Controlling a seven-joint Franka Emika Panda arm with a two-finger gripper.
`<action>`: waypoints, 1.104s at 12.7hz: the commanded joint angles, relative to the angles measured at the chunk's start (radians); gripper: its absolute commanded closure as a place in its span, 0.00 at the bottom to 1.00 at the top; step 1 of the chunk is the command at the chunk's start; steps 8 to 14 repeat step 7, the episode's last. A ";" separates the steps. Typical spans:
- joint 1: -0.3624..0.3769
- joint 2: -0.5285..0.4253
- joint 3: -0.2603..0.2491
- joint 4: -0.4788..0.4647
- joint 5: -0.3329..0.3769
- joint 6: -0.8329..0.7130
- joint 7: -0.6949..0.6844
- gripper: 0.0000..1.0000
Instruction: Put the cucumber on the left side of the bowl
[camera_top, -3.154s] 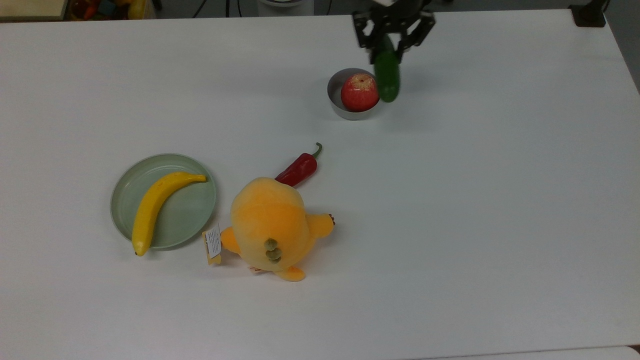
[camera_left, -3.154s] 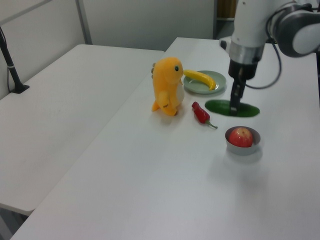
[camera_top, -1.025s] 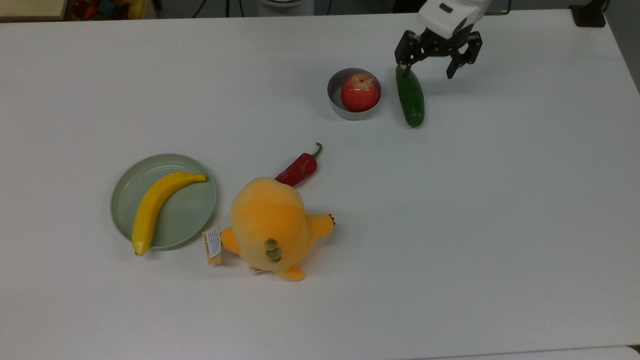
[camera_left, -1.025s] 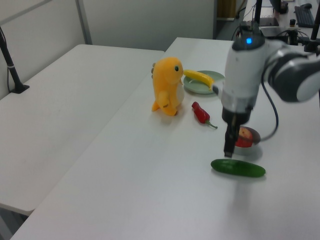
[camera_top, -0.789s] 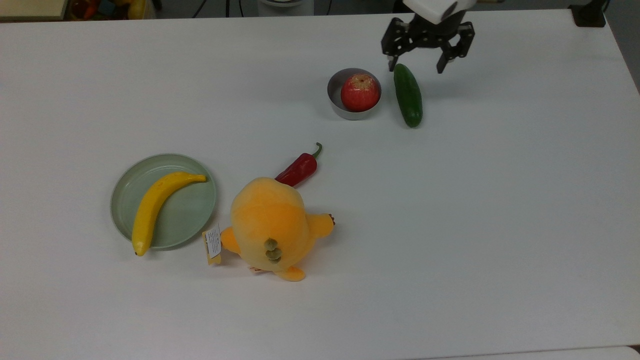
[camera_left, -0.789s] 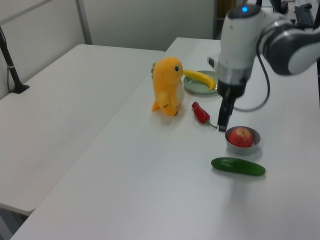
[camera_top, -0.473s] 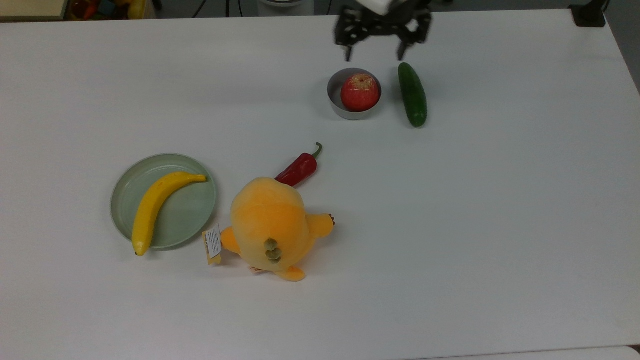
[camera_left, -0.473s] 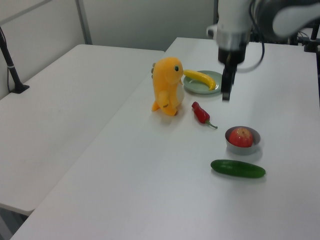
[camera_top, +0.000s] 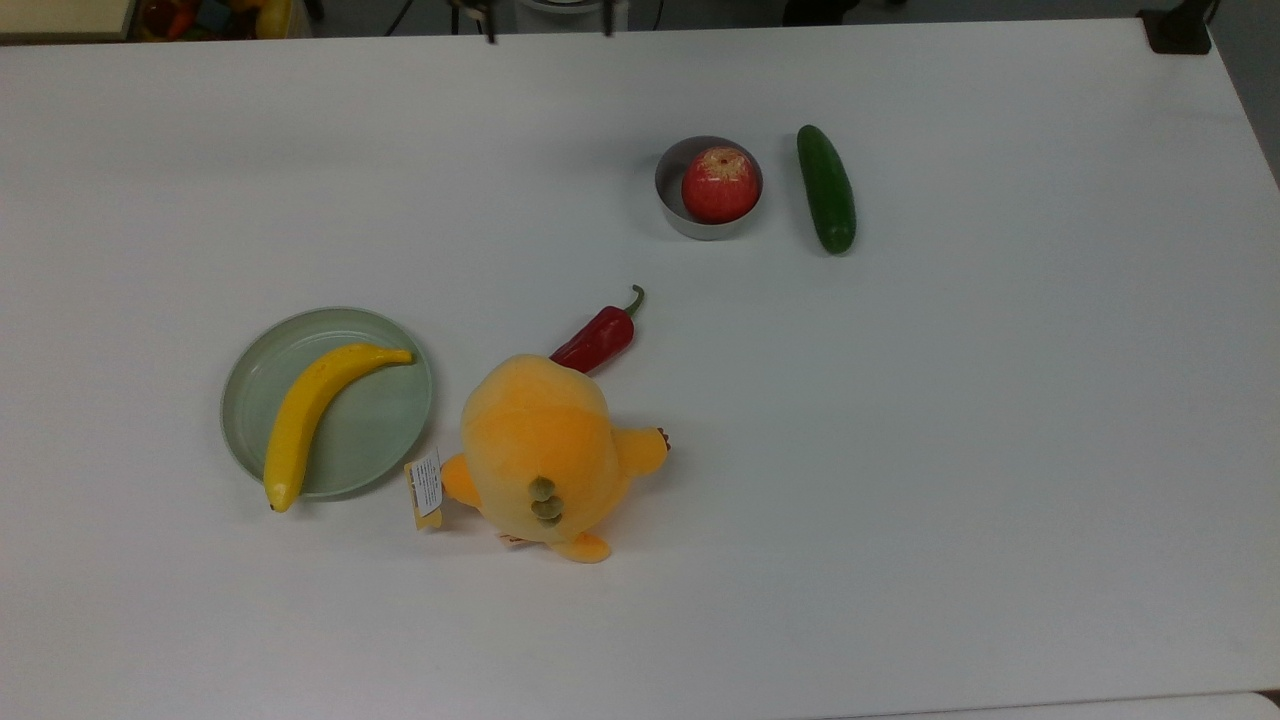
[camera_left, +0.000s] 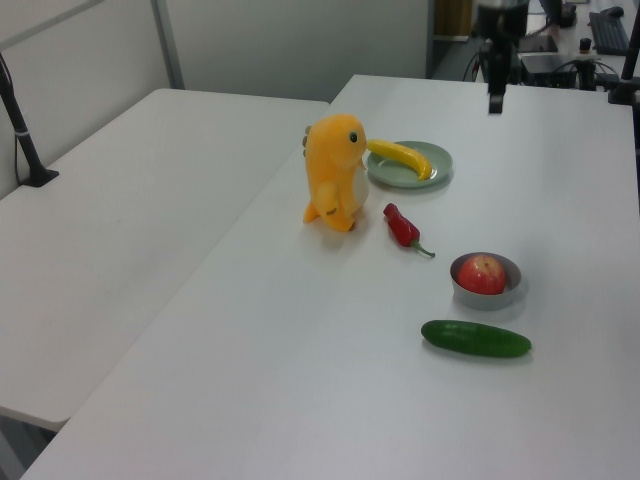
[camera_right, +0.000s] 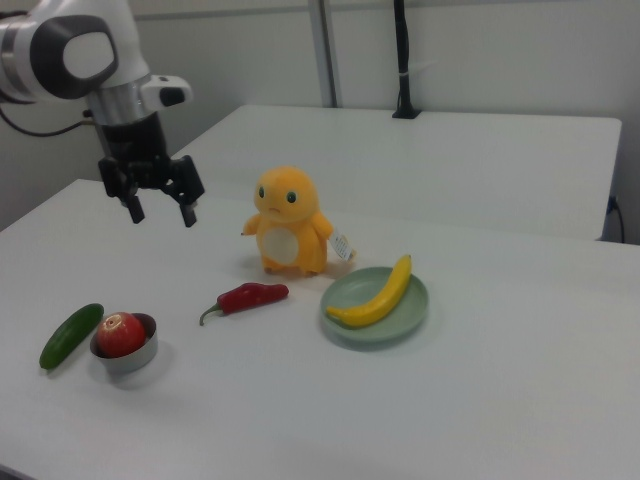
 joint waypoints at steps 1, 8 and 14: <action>-0.012 -0.033 -0.048 0.011 0.024 -0.061 -0.030 0.00; -0.059 -0.022 -0.048 0.024 0.015 -0.115 -0.027 0.00; -0.059 -0.022 -0.048 0.024 0.015 -0.115 -0.027 0.00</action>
